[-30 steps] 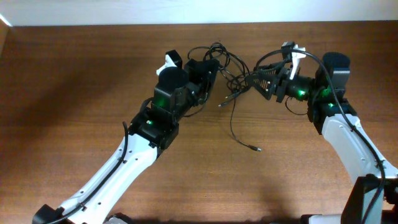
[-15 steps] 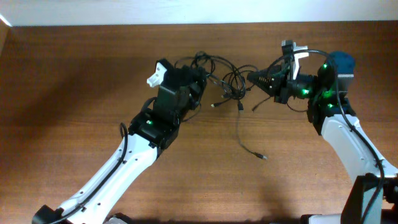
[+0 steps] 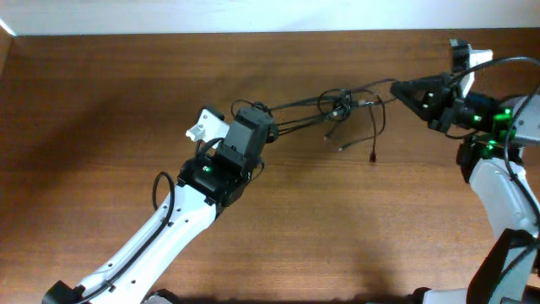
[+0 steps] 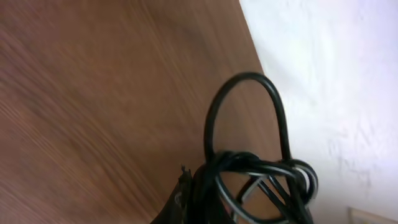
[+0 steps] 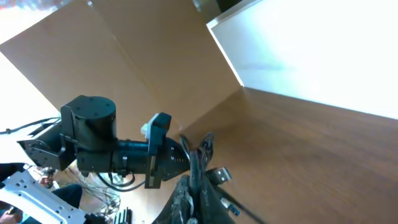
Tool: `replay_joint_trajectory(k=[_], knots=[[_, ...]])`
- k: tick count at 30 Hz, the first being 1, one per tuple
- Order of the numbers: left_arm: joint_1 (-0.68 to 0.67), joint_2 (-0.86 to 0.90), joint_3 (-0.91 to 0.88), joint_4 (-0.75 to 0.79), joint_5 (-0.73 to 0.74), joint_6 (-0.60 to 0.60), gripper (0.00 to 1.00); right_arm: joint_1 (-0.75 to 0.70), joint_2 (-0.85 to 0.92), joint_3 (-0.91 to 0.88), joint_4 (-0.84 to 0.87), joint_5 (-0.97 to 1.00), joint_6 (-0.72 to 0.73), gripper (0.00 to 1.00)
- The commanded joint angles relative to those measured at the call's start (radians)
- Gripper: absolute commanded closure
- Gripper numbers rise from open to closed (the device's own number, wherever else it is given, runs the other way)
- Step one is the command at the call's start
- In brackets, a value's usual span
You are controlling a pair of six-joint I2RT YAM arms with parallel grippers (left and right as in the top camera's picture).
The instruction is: Untangle cables
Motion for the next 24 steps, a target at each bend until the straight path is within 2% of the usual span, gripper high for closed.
replay_joint_trajectory(k=[1, 5, 8, 9, 10, 11, 16, 19, 24], knots=[[0.037, 0.0, -0.015, -0.063, -0.243, 0.008, 1.0, -0.099, -0.014, 0.018, 0.014, 0.035, 0.021, 0.96], [0.038, 0.0, -0.015, -0.127, -0.326, 0.008, 1.0, -0.144, -0.014, 0.018, 0.014, 0.016, 0.02, 0.96], [0.048, 0.0, -0.015, -0.131, -0.312, 0.007, 1.0, -0.162, -0.014, 0.018, 0.014, 0.015, 0.02, 0.96], [0.048, 0.0, -0.015, -0.118, -0.285, 0.007, 1.0, -0.162, -0.014, 0.018, 0.014, 0.013, 0.021, 0.9], [0.048, 0.0, -0.015, -0.087, -0.229, 0.007, 1.0, -0.162, -0.014, 0.018, 0.013, 0.001, 0.02, 0.73], [0.048, 0.0, -0.015, -0.045, -0.165, 0.007, 1.0, -0.162, -0.014, 0.018, 0.013, -0.008, 0.02, 0.7], [0.048, 0.0, -0.015, 0.151, 0.065, 0.007, 1.0, -0.159, -0.014, 0.017, -0.006, -0.045, 0.02, 0.67], [0.048, 0.0, -0.015, 0.296, 0.181, 0.007, 1.0, -0.134, -0.014, 0.016, -0.013, -0.045, 0.02, 0.61], [0.048, 0.0, -0.015, 0.533, 0.313, 0.007, 1.0, -0.011, -0.014, 0.016, -0.013, -0.045, 0.008, 0.54]])
